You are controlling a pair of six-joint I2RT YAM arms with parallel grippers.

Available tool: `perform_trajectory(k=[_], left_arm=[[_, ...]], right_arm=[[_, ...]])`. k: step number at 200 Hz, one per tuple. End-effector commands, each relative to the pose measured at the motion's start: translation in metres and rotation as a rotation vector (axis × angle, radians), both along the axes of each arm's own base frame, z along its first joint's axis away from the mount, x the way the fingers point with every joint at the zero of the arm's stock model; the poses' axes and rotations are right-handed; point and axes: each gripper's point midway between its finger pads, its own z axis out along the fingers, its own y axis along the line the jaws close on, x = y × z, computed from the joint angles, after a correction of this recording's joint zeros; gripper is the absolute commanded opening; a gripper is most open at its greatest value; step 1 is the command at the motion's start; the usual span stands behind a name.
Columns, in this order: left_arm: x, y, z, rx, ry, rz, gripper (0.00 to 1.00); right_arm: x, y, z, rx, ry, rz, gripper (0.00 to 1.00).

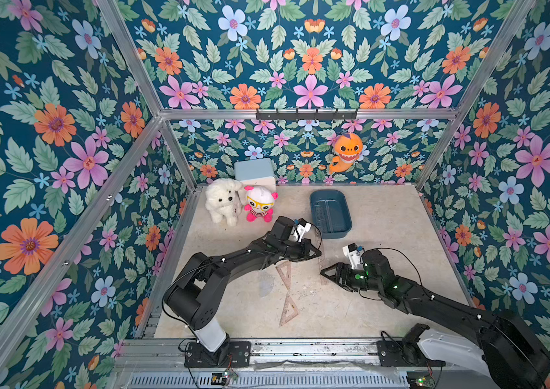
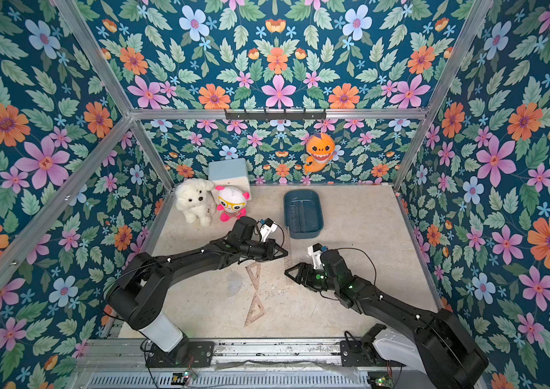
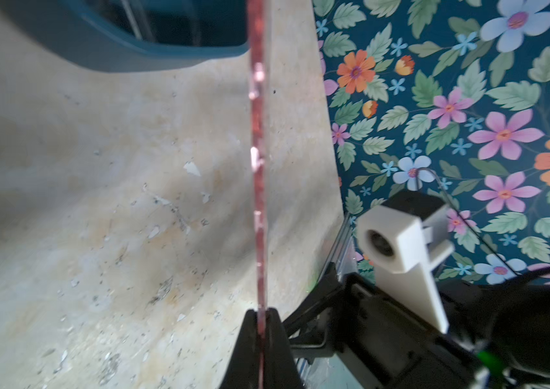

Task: Put the scattered rulers into the storage box
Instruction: Pick up the ruler from the center of the board, then place the ruler in the storage box.

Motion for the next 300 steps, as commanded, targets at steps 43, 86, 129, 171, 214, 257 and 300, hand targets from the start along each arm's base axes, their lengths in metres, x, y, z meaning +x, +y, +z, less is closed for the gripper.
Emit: perform_trajectory(k=[43,86,129,171,214,257,300], left_arm=[[0.007,-0.011,0.035,-0.147,-0.012,-0.023,0.0],[0.009,-0.009,0.033,-0.15,-0.015,-0.018,0.0],[0.012,-0.01,0.029,-0.143,-0.021,-0.01,0.0],[0.029,-0.008,0.028,-0.026,-0.103,0.005,0.41],[0.072,0.019,0.025,0.142,-0.189,0.109,0.6],[0.102,0.037,0.014,0.212,-0.148,0.164,0.65],[0.12,0.045,0.01,0.213,-0.125,0.177,0.65]], right_arm=[[0.009,0.007,0.023,0.107,-0.03,0.017,0.51],[0.013,-0.005,0.028,0.117,-0.046,-0.023,0.27],[0.015,-0.006,0.03,0.105,-0.053,-0.025,0.01],[0.03,-0.013,0.037,0.03,-0.062,-0.041,0.0],[0.083,-0.042,0.043,-0.113,-0.063,-0.097,0.0],[0.161,-0.053,0.034,-0.269,-0.042,-0.096,0.0],[0.225,-0.04,0.002,-0.377,0.014,-0.047,0.0]])
